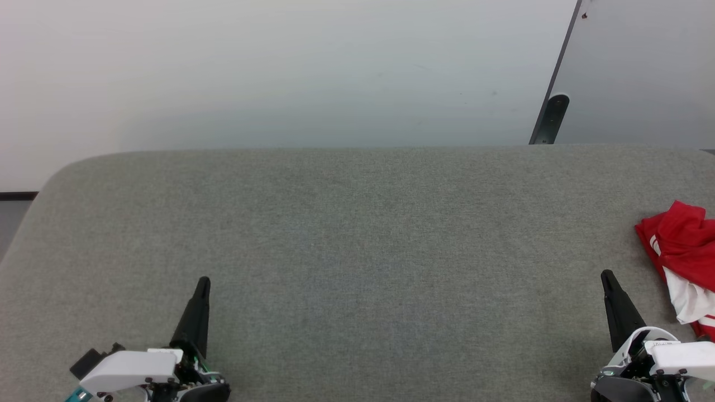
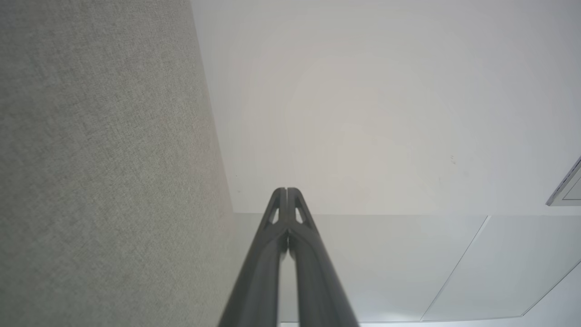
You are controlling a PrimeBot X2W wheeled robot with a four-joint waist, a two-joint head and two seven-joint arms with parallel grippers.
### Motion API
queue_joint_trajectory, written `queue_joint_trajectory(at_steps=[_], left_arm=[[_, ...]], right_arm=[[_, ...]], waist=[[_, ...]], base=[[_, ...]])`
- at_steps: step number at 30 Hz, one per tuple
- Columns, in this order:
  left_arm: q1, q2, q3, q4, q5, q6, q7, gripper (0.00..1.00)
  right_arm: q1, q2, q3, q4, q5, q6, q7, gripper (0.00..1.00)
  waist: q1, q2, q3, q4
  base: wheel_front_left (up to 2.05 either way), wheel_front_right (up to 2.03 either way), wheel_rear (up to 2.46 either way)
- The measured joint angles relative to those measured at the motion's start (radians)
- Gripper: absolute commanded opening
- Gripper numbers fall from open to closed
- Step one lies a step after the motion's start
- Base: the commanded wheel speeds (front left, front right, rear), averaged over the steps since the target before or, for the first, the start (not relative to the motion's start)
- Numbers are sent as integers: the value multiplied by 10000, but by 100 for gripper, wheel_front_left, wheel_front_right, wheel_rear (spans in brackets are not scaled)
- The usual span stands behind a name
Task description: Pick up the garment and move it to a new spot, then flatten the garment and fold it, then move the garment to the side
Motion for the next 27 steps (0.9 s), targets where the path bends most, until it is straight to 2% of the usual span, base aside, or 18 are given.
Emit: queue_joint_trajectory(at_steps=[27], left_arm=[[-1, 0, 0, 0, 0, 0, 0, 0]], right_arm=[[0, 0, 0, 0, 0, 0, 0, 0]], waist=[[0, 0, 0, 0]], base=[[0, 0, 0]])
